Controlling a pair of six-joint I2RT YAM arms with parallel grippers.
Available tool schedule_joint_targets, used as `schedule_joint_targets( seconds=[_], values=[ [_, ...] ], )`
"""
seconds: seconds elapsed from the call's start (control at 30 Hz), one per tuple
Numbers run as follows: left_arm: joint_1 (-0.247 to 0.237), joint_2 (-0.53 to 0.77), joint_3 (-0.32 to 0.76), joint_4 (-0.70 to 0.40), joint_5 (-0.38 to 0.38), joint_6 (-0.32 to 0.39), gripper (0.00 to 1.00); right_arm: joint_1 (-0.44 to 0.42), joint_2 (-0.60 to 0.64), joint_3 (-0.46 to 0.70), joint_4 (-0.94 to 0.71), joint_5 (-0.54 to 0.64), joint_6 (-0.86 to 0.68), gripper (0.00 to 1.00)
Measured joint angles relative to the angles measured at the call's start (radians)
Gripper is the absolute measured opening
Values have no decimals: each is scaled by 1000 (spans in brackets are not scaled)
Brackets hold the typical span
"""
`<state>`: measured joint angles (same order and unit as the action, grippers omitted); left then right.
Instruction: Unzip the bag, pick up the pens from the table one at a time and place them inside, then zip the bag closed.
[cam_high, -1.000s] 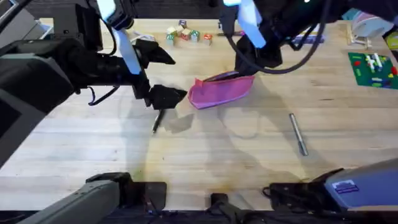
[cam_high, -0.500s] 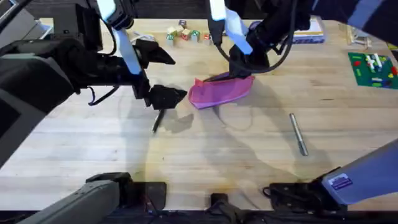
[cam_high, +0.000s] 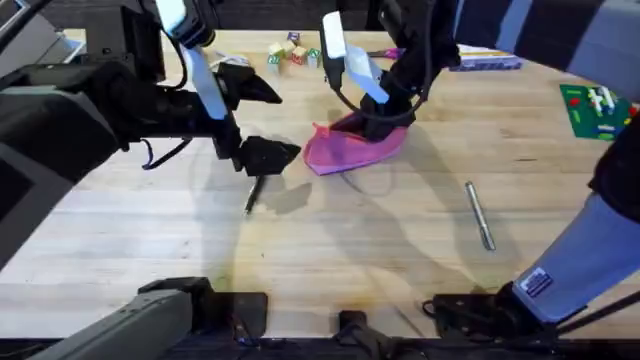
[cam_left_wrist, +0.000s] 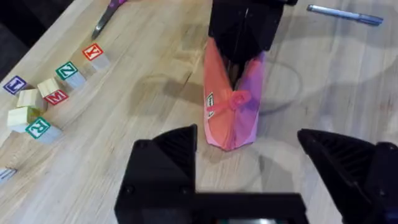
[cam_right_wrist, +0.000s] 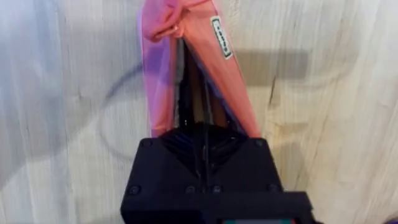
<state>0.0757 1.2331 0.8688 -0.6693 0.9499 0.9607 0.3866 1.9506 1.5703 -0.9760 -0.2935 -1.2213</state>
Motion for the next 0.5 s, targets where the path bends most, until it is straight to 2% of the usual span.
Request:
schedule_joint_targets(
  seconds=[0.23,0.3,0.37,0.5],
  values=[
    [0,0,0,0,0,0,993,0,3,2,-6,0,-2,41],
    [0,0,0,0,0,0,993,0,3,2,-11,0,-4,126],
    [0,0,0,0,0,0,994,0,3,2,-12,0,-7,295],
    [0,0,0,0,0,0,994,0,3,3,-10,0,-7,869]
  ],
)
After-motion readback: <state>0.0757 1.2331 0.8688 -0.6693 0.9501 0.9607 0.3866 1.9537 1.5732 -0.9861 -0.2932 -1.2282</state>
